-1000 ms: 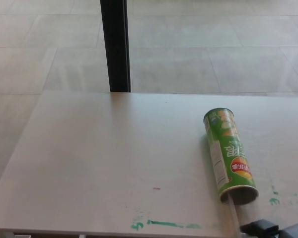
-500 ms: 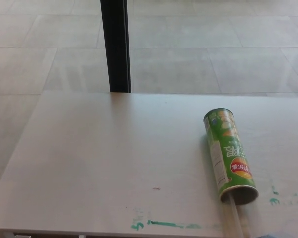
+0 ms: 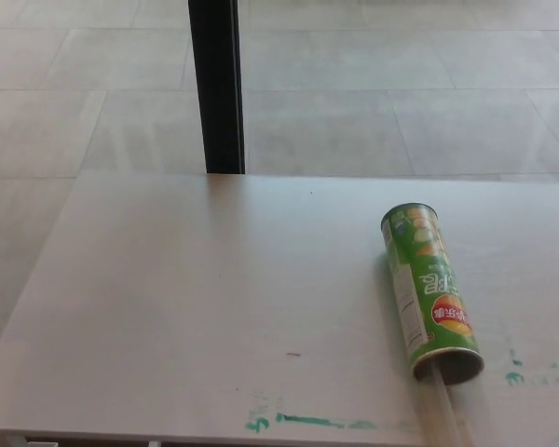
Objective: Use the finger on the right hand of the robot to pull out the chips tray kept inside a container in the middle of the desk
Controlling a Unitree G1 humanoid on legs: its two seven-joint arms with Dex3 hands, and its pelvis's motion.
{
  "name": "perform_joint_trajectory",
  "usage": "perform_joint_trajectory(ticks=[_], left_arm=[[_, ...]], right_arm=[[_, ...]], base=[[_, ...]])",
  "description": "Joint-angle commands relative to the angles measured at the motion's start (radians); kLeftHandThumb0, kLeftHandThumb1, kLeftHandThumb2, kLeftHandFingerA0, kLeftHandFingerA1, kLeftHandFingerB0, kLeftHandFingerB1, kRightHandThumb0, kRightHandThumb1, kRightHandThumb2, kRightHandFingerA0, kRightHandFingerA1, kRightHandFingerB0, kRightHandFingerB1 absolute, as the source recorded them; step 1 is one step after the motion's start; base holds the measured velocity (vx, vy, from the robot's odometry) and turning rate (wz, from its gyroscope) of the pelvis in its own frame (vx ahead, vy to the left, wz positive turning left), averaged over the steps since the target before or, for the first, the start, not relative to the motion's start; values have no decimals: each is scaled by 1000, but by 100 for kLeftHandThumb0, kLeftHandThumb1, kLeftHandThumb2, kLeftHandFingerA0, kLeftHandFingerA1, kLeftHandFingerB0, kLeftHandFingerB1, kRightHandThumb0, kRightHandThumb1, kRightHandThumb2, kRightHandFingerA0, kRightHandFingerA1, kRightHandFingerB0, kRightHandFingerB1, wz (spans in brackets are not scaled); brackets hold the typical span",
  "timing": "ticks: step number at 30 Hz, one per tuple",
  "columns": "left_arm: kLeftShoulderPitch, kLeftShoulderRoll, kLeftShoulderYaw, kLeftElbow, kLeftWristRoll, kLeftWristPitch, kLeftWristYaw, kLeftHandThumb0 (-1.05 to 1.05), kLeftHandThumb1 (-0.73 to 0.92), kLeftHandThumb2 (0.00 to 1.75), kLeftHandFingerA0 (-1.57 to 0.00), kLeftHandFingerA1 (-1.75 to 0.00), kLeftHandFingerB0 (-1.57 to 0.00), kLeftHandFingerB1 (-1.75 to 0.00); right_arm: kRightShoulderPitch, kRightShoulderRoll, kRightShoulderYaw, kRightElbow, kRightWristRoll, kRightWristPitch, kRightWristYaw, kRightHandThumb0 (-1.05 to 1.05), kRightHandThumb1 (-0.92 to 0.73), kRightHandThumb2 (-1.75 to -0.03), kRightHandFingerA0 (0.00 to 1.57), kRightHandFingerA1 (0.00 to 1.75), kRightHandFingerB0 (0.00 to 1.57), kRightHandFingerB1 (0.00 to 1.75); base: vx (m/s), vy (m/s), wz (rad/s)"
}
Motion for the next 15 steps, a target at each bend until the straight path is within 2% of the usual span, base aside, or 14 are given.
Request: perform_joint_trajectory(ticks=[1,4,6,7,9,10,11,12,13,14,15], left_arm=[[6,25,7,6,-1,-2,-9,-27,63,62,-60,-72,-54,-61],[12,23,8,-2,-2,0,-6,-26,63,61,-60,-72,-54,-61],[12,22,10,-3,-4,5,-6,-26,63,61,-60,-72,-54,-61],[5,22,9,10,-3,4,-4,-25,64,60,-60,-71,-54,-60],[11,21,6,10,0,-5,-3,-25,64,60,-62,-72,-56,-61],[19,23,3,-4,4,-6,-6,-26,64,61,-59,-70,-55,-61],[23,22,4,-20,4,13,2,-26,64,60,-60,-70,-56,-60],[23,19,9,-20,-3,13,-1,-26,63,61,-61,-72,-56,-61],[23,19,10,-22,-4,14,-1,-26,63,61,-61,-72,-56,-61],[26,15,15,-28,-11,24,1,-24,62,61,-62,-74,-57,-63],[29,15,15,-24,-10,16,-1,-26,63,61,-61,-73,-55,-61]], right_arm=[[53,-14,-6,-5,-4,22,63,-33,-60,-59,78,114,36,34],[50,-14,-16,1,-1,4,50,-32,-62,-59,76,124,37,35],[43,-15,-22,3,-1,-3,47,-32,-62,-59,76,124,37,35],[32,-9,-30,-8,-4,4,46,-40,-53,-78,83,113,31,46],[33,-8,-38,-16,2,5,51,-39,-52,-78,86,112,28,46],[24,-3,-52,-32,15,15,59,-34,-59,-59,83,118,16,31],[18,13,-70,-47,30,27,55,-37,-51,-77,83,111,7,27],[15,23,-86,-60,30,33,47,-31,-59,-58,81,124,0,24],[15,27,-89,-62,29,33,49,-31,-59,-58,81,124,0,24],[14,39,-103,-63,35,28,30,-29,-57,-57,84,119,0,16],[5,56,-130,-73,50,25,7,-35,-48,-73,86,115,0,0]], base=[[0,0,0],[0,0,0],[0,0,0],[0,0,0],[0,0,0],[0,0,0],[0,0,0],[0,0,0],[0,0,0],[0,0,0],[0,0,0]])
